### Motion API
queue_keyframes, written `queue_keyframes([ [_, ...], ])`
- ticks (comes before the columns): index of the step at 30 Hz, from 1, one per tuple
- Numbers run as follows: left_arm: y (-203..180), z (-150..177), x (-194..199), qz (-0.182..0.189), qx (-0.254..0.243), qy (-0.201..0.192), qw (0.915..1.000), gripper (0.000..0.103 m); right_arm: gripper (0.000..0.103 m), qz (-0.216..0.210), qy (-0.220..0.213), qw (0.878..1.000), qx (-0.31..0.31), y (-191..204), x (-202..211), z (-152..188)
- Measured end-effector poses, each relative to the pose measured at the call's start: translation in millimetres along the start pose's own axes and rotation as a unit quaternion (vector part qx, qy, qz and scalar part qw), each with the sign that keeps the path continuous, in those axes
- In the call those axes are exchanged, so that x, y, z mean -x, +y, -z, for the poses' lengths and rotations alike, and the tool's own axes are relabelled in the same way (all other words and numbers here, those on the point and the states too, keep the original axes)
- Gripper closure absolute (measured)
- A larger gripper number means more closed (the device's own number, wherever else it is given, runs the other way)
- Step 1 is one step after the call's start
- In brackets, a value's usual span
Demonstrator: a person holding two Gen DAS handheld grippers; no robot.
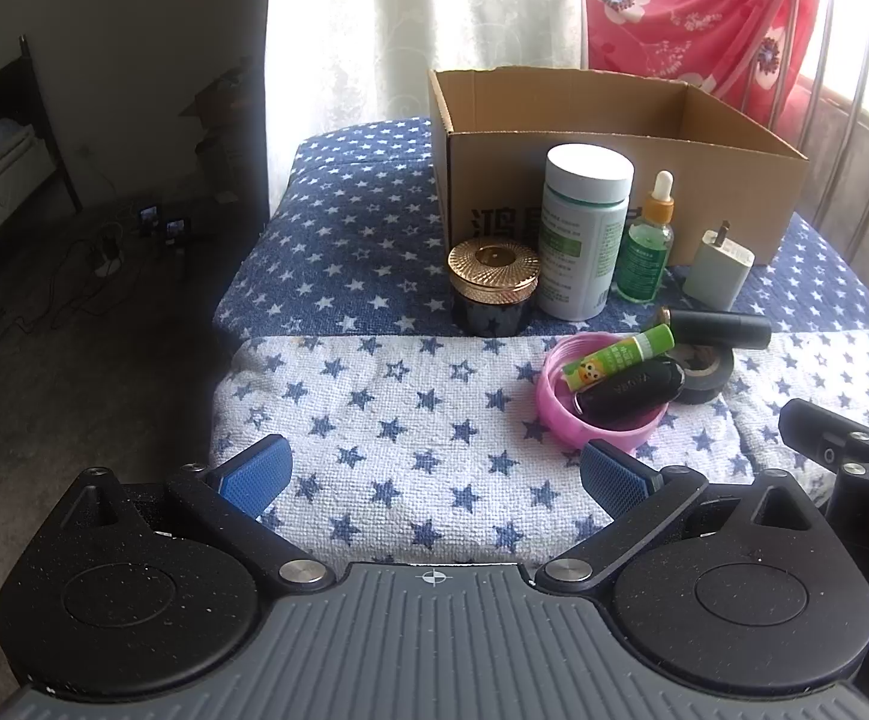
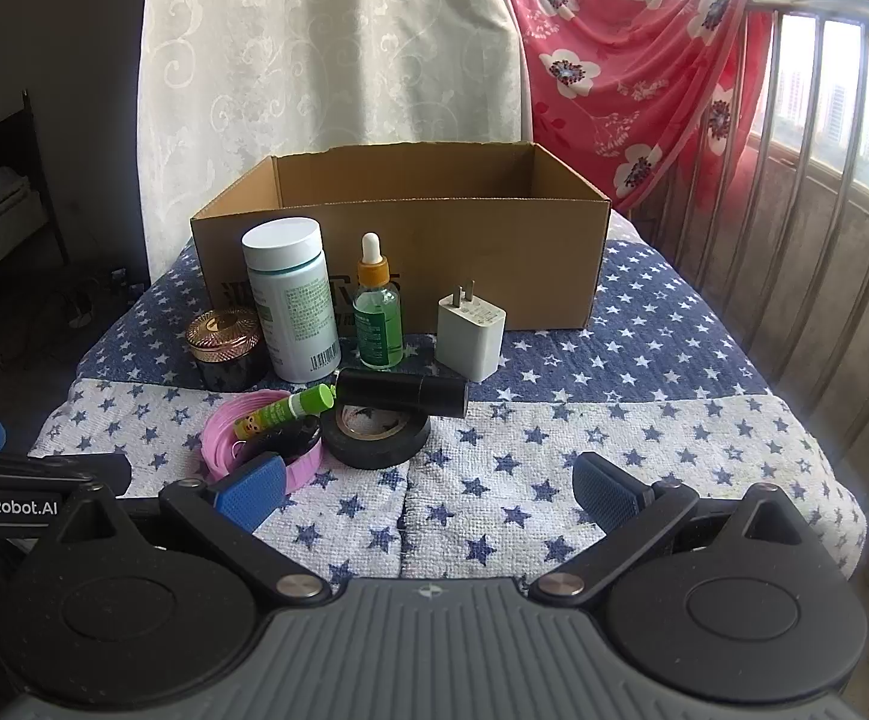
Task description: Organize rigid objects
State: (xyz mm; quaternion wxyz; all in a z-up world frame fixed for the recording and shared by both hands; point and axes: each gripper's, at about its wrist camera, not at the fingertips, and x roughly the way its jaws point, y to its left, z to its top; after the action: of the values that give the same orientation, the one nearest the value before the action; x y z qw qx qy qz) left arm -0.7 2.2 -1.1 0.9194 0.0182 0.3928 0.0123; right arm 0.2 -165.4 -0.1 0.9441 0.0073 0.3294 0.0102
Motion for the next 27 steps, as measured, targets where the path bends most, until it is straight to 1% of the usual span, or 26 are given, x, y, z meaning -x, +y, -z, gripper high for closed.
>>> queue_keyframes([
  [27,0.7,-0.9,0.7,-0.003,-0.001,-0.001,1.0000,0.000,0.000,-0.009,0.006,1.000,-0.008,-2.5,-3.1,1.8],
])
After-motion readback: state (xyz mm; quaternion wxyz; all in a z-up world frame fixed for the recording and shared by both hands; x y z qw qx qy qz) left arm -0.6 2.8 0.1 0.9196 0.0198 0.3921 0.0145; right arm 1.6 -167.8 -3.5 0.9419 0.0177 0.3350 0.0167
